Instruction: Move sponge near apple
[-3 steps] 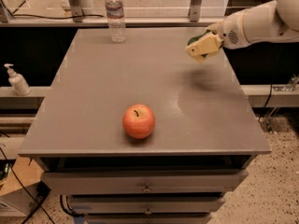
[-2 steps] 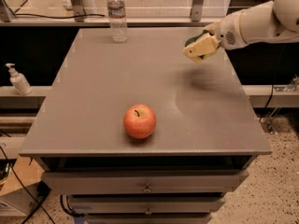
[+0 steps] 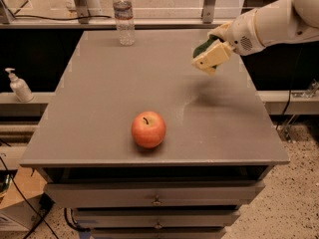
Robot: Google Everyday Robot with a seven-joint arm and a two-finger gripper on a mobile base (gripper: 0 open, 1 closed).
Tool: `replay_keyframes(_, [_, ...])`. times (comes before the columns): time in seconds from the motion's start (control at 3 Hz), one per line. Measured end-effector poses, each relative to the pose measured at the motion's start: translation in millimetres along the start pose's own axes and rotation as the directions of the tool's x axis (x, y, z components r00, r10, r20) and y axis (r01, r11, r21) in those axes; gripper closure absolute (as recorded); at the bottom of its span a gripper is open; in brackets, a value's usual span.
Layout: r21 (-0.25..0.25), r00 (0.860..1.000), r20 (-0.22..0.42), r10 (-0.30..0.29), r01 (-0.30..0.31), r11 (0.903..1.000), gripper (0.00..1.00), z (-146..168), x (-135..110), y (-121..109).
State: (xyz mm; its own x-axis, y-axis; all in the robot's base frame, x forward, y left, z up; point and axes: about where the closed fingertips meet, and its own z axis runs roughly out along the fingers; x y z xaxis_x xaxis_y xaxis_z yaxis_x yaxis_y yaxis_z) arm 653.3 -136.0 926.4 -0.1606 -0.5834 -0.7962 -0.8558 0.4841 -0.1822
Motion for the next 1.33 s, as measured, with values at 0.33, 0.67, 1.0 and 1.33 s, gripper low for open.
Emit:
replay_keyframes(0.33, [-0.092, 0.994, -0.018, -0.108, 0.106, 0.9901, 1.00, -8, 1, 44])
replay_keyframes(0.67, [-0.195, 0.974, -0.070, -0.217, 0.200, 0.9603, 1.00, -5, 11, 89])
replay_keyframes(1.0, [-0.284, 0.947, -0.123, -0.297, 0.254, 0.9248, 0.82, 2, 25, 124])
replay_keyframes(1.33, [-0.345, 0.923, -0.180, -0.341, 0.266, 0.9002, 0.60, 9, 41, 146])
